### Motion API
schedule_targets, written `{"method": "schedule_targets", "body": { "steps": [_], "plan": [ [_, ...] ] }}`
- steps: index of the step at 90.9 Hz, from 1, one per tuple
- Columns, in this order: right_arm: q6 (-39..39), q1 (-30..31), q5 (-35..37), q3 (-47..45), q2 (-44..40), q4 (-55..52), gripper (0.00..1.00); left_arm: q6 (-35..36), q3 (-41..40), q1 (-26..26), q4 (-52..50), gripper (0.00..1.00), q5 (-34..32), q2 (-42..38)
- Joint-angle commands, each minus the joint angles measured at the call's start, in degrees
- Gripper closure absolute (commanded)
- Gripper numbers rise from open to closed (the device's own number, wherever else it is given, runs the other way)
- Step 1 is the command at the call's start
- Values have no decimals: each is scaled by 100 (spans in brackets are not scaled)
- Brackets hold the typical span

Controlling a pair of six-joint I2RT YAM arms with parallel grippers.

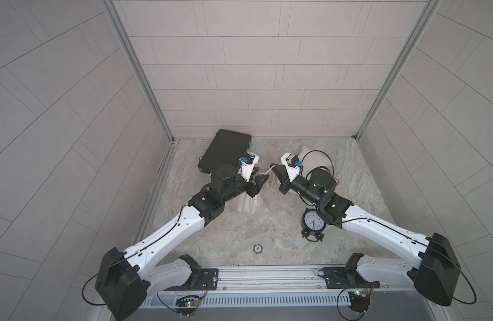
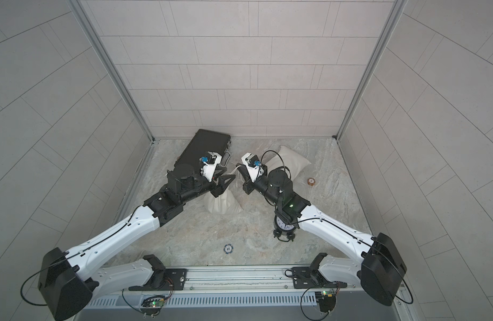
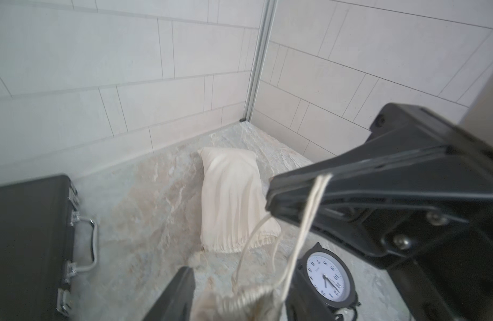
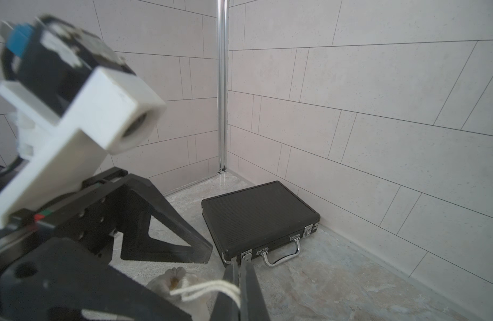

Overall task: Close the soil bag
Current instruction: Frap the soil bag at the center of the board.

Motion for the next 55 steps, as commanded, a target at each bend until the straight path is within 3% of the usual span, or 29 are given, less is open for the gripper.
{"method": "schedule_targets", "body": {
  "steps": [1, 25, 41, 55],
  "plan": [
    [5, -16, -51, 176, -71, -59, 100, 249, 251, -23, -113, 56, 259, 78],
    [-38, -19, 34, 129, -213, -85, 100, 346, 406, -23, -489, 82, 136, 297],
    [-36, -27, 357, 11, -501, -68, 100, 312, -4, -16, -638, 87, -724, 147],
    [-3, -20, 435, -42, -711, -59, 100, 308, -111, -17, -940, 87, -828, 258]
  ]
}}
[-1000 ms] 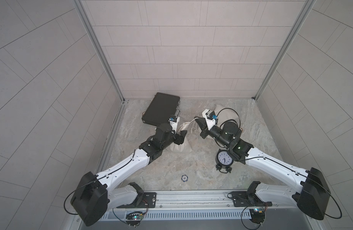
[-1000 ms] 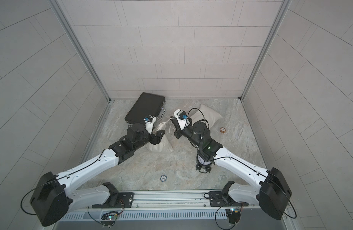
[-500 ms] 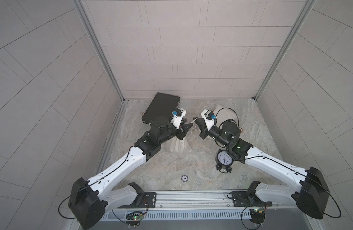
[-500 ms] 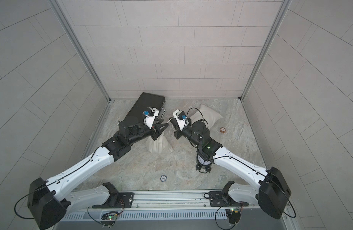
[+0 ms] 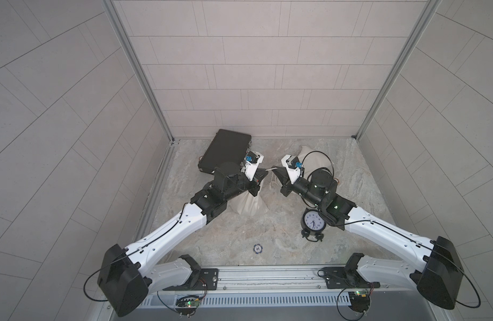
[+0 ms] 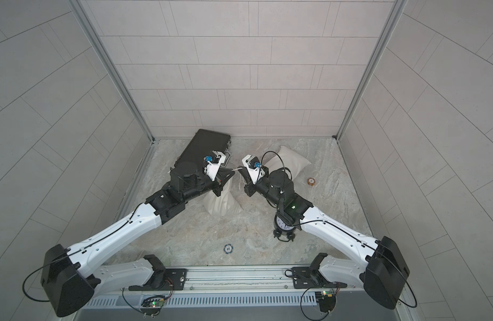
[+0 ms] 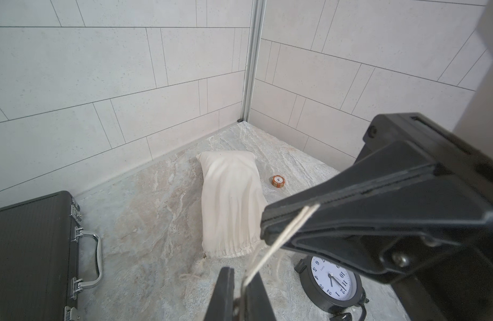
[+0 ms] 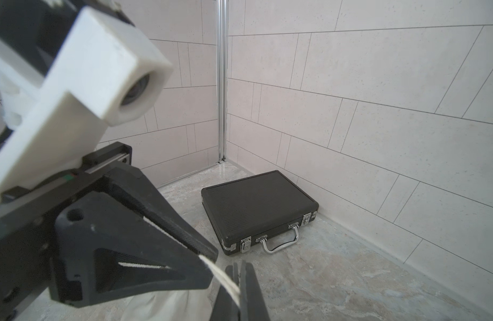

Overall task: Close the soil bag
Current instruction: Frap the soil bag at the center of the board.

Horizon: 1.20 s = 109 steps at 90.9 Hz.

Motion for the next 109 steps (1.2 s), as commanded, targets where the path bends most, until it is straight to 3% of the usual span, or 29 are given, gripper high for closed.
{"method": "schedule_targets", "body": {
  "steps": [1, 38, 55, 74, 109],
  "plan": [
    [38, -51, 368, 34, -457, 418, 100, 43, -271, 105, -766, 87, -589, 102],
    [144, -54, 583, -78, -784, 454, 100, -4, -234, 103, -1206, 80, -739, 518],
    [129, -61, 610, -100, -827, 463, 100, -116, -273, 98, -1284, 86, -926, 548],
    [100, -81, 636, -157, -986, 428, 100, -345, -137, 101, -1763, 86, -1687, 764],
    [134, -154, 600, -267, -1209, 425, 100, -1116, 107, 106, -2517, 77, -2946, 1216]
  ]
}}
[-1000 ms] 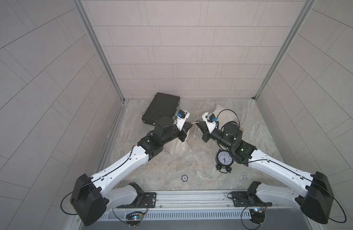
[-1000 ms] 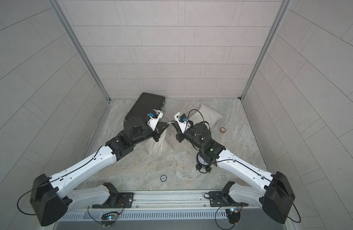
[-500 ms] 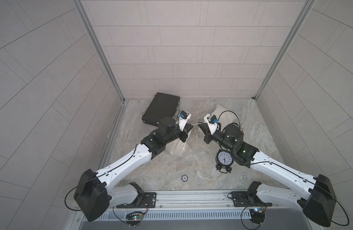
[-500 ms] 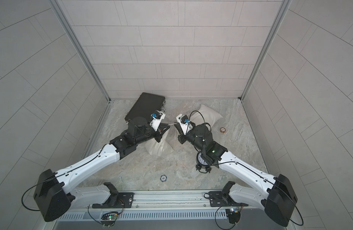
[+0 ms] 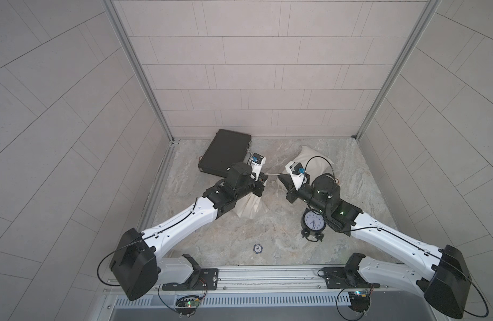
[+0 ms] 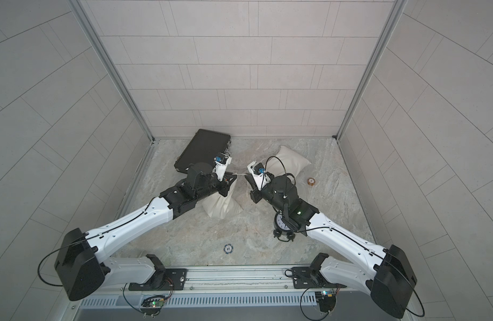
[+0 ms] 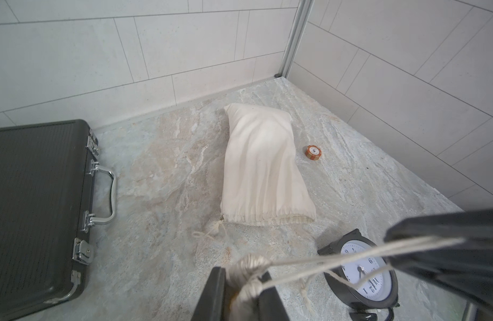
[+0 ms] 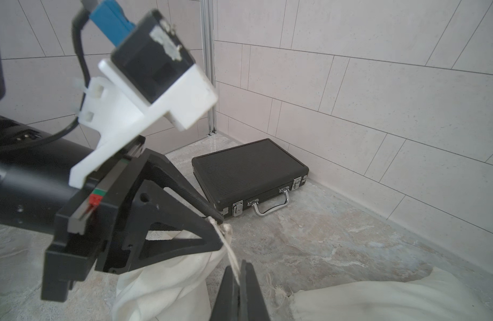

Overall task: Close the soil bag
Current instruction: Frap the soil bag at the center of the board.

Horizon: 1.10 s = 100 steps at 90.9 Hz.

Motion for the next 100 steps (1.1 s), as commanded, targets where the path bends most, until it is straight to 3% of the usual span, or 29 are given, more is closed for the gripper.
{"method": "schedule_targets", "body": {
  "steps": [1, 32, 54, 67, 86, 100],
  "plan": [
    [75, -117, 318, 132, -722, 1043, 100, -404, -218, 325, -1723, 77, -1768, 391],
    [93, -139, 159, 168, -529, 1049, 100, -528, -308, 390, -1635, 74, -1727, 166],
    [121, -139, -17, 291, -187, 1033, 100, 18, -554, 310, -803, 45, -302, -601],
    [152, -143, -136, 322, -147, 1017, 100, 356, -572, 105, -330, 38, 375, -920],
    [163, -139, -243, 343, -138, 1008, 100, 779, -28, -194, -54, 38, 415, -711],
    [149, -141, -245, 352, -147, 999, 100, 1021, 431, -229, 1, 49, 352, -416]
  ]
}}
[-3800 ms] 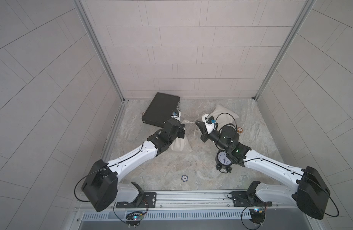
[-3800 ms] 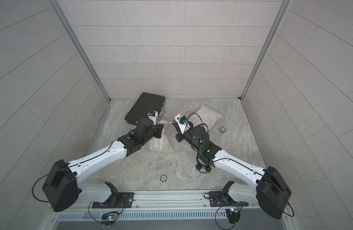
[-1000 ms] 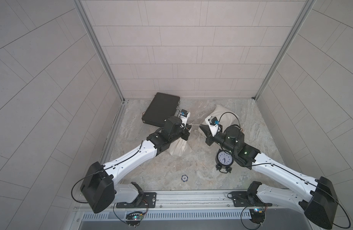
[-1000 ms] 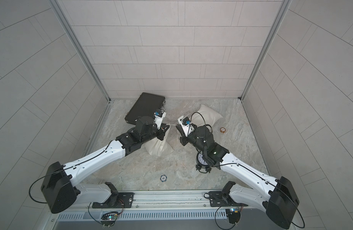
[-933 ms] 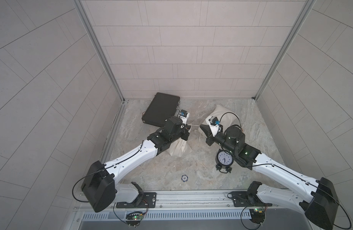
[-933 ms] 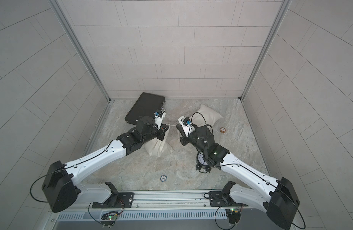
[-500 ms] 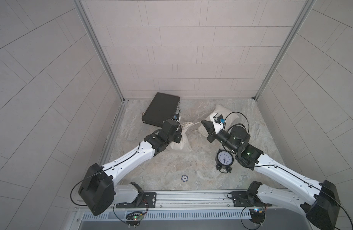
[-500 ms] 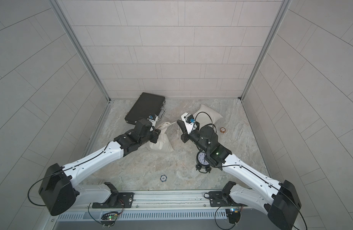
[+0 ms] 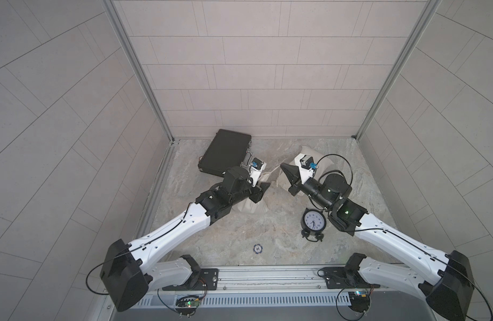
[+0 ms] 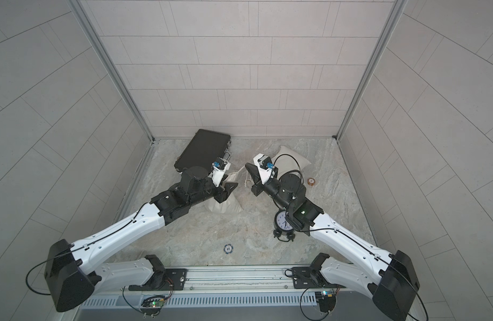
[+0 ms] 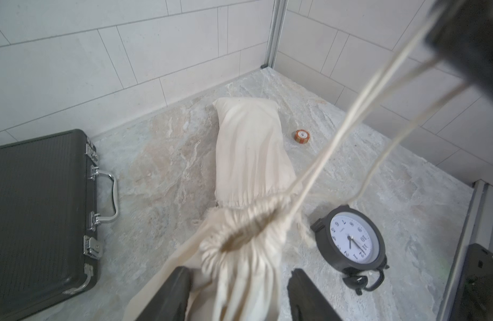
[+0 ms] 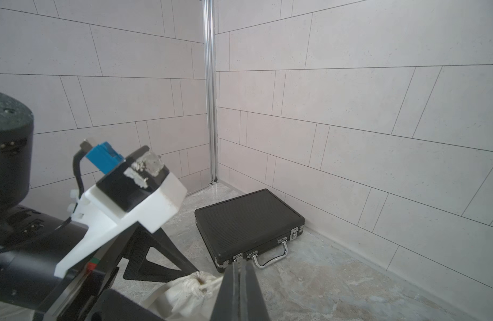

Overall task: Close the soil bag
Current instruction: Frap the soil bag at the center of the board.

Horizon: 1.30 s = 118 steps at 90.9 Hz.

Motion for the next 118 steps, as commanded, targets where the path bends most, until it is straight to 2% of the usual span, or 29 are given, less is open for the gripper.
{"method": "schedule_targets", "body": {
  "steps": [1, 23, 30, 38, 47, 59, 73, 101, 118],
  "plan": [
    [53, -28, -30, 189, -5, 151, 100, 318, 446, -28, 254, 50, 74, 175],
    [56, -24, -44, 186, -32, 159, 100, 465, 976, -37, 133, 67, 325, 601],
    [34, -24, -14, 170, -77, 154, 100, 476, 1051, -37, 20, 77, 375, 734],
    [35, -25, 76, 149, -117, 151, 100, 437, 1044, -37, -71, 89, 231, 817],
    [-20, -23, 281, 109, -184, 131, 100, 375, 839, -37, -91, 95, -128, 740],
    [-70, -65, 364, 69, -273, 112, 100, 252, 414, -37, -140, 96, -713, 602],
    [-50, -80, 331, 36, -294, 170, 100, -9, 93, -37, -380, 91, -1178, 654],
    [-58, -101, 347, -44, -506, 173, 100, -463, 92, -37, -762, 86, -2045, 1038],
    [-36, -145, 352, -85, -577, 196, 100, -707, 129, -28, -1020, 82, -2360, 1176]
  ]
}}
